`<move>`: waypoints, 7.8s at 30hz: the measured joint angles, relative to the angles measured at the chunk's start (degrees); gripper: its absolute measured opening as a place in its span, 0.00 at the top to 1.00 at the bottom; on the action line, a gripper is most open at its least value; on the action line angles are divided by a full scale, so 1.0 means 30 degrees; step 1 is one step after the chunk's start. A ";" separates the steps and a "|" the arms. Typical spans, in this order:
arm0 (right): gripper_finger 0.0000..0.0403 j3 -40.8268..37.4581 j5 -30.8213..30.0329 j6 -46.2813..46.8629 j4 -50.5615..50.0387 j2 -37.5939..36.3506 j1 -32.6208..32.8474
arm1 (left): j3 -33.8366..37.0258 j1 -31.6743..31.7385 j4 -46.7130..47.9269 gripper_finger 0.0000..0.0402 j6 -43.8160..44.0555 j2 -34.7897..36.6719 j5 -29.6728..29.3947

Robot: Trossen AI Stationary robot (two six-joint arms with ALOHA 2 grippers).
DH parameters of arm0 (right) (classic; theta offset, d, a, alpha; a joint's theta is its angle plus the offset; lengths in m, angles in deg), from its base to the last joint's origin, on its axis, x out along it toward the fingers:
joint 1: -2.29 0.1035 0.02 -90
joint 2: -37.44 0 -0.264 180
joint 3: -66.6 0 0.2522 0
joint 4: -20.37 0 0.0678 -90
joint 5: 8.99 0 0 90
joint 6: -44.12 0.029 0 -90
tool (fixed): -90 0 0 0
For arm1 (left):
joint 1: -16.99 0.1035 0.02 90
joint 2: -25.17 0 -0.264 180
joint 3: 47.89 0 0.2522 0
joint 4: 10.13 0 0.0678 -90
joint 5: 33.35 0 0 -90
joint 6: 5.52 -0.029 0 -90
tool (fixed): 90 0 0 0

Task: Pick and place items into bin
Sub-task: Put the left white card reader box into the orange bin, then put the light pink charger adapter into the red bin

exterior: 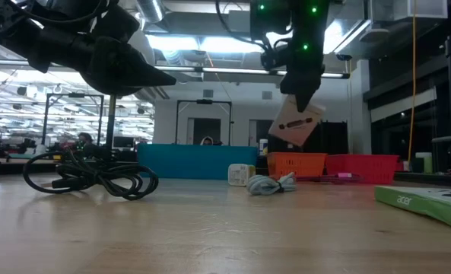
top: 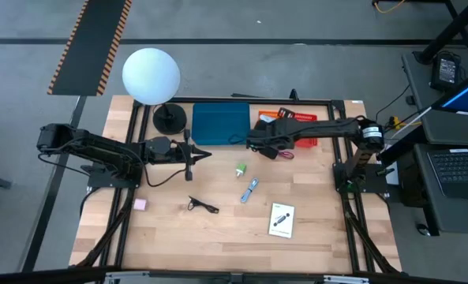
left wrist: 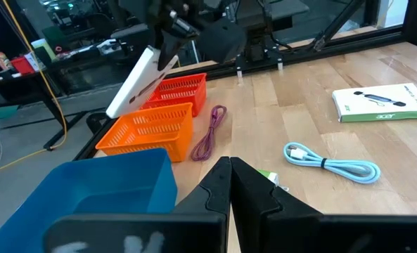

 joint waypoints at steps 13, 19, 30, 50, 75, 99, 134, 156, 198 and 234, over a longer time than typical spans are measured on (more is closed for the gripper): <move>0.97 -0.0007 0.0006 -0.0055 0.0367 0.0762 -0.0195 | 0.0000 0.0000 0.0000 0.99 0.0007 0.0000 0.0000; 0.97 -0.0015 -0.0006 -0.0078 0.0379 0.1615 -0.0511 | 0.0000 0.0000 0.0000 0.99 0.0007 0.0000 0.0000; 0.97 -0.0022 -0.0008 -0.0258 0.0684 0.2745 -0.1355 | 0.0000 0.0000 -0.0007 0.99 0.0007 0.0000 0.0000; 0.87 -0.0022 0.0453 -0.1234 0.1576 0.2795 -0.1446 | 0.0000 0.0000 -0.0015 0.99 0.0015 0.0000 0.0000; 0.85 -0.0022 0.1459 -0.2765 0.1671 0.2787 -0.1428 | 0.0000 0.0000 -0.0015 0.99 0.0015 0.0000 0.0000; 0.56 -0.0874 0.1459 -0.5048 0.3393 0.2766 -0.1513 | 0.0000 0.0000 -0.0007 0.99 0.0051 -0.0004 0.0000; 0.55 -0.0889 -0.0205 -0.6015 0.3999 0.1105 -0.0239 | 0.0000 0.0000 0.0328 0.99 0.0051 -0.0007 0.0045; 0.67 -1.5514 0.1249 -0.6105 2.0177 -0.9964 0.2762 | 0.0000 -0.0058 0.0437 0.99 0.1027 -0.0007 0.0092; 0.72 -2.2600 0.7513 -0.7097 3.4340 -1.2265 0.4014 | -0.0004 -0.1633 0.1143 0.99 0.1186 -0.0007 0.0568; 0.97 -2.2578 0.7943 -0.9502 3.5090 -1.2250 0.3825 | -1.1168 -0.8914 1.9632 0.99 1.1797 -0.4949 -0.4643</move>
